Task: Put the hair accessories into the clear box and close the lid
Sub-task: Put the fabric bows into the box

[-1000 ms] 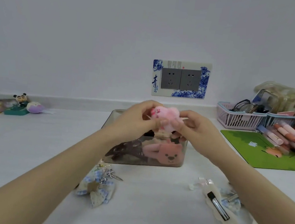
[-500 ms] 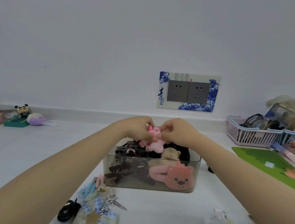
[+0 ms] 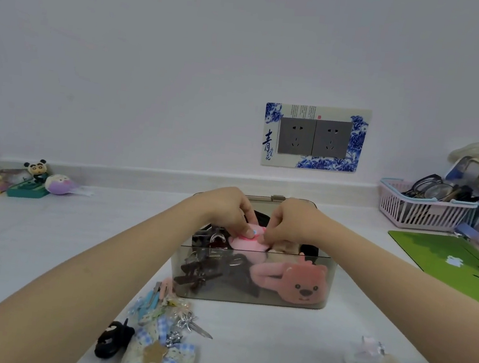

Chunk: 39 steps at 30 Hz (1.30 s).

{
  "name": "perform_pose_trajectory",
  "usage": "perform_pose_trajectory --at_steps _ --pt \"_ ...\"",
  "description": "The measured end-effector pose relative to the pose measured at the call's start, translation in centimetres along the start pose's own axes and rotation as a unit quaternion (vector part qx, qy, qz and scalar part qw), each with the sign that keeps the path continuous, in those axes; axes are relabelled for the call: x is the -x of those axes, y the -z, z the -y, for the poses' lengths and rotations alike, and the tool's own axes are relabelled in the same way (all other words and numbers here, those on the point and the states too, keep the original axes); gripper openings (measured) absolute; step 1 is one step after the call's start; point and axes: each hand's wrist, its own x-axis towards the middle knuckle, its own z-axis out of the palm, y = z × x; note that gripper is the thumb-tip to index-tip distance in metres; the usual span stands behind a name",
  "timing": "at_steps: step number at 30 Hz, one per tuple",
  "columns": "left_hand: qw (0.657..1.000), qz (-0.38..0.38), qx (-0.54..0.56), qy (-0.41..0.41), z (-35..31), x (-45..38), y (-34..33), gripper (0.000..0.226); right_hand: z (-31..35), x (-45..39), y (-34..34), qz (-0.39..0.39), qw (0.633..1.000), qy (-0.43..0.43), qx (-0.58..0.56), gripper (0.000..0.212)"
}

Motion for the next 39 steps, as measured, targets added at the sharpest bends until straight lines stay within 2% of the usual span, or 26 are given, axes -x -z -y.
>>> perform_pose_trajectory --at_steps 4,7,12,15,17,21,26,28,30,32,35,39 --pt "0.99 -0.028 -0.14 -0.019 -0.2 0.2 -0.5 0.023 0.0 0.2 -0.5 -0.037 0.999 0.033 0.015 0.018" --pt "0.982 -0.051 -0.175 -0.037 -0.9 0.8 -0.8 0.024 0.0 0.3 -0.2 -0.037 0.998 0.04 0.022 0.012" --pt "0.981 -0.148 -0.106 -0.063 -1.2 3.1 -0.8 0.027 0.3 2.1 0.8 -0.114 0.991 0.066 -0.039 0.017" --pt "0.972 -0.212 -0.035 -0.096 -1.5 6.4 -1.2 0.021 1.2 4.8 0.5 -0.164 0.977 0.108 -0.077 0.011" --pt "0.966 -0.235 -0.024 -0.106 -1.4 8.9 -1.6 0.015 1.9 6.9 -0.1 -0.177 0.97 0.135 -0.098 0.005" --pt "0.976 -0.199 -0.041 -0.081 0.5 13.7 -3.0 0.007 3.4 10.4 -2.6 -0.155 0.968 0.154 -0.122 0.008" --pt "0.971 -0.224 -0.049 -0.071 3.6 17.3 -4.2 0.017 4.9 12.3 -6.5 -0.039 0.978 0.179 -0.098 0.019" --pt "0.98 -0.185 -0.032 -0.067 4.6 18.2 -4.6 0.019 5.3 12.6 -7.9 -0.019 0.983 0.165 -0.077 0.027" --pt "0.989 -0.119 -0.062 -0.056 5.7 18.6 -5.2 0.025 5.8 12.7 -9.1 0.0 0.988 0.141 -0.066 0.037" --pt "0.991 -0.094 -0.075 -0.052 6.5 18.6 -5.9 0.031 6.3 12.9 -10.0 0.007 0.991 0.122 -0.06 0.044" --pt "0.992 -0.104 -0.044 -0.049 7.3 18.8 -6.3 0.034 7.1 13.1 -11.0 -0.003 0.993 0.102 -0.063 0.042" --pt "0.992 -0.111 -0.001 -0.065 7.7 19.1 -6.4 0.039 7.1 13.0 -11.2 0.012 0.99 0.091 -0.11 0.026"
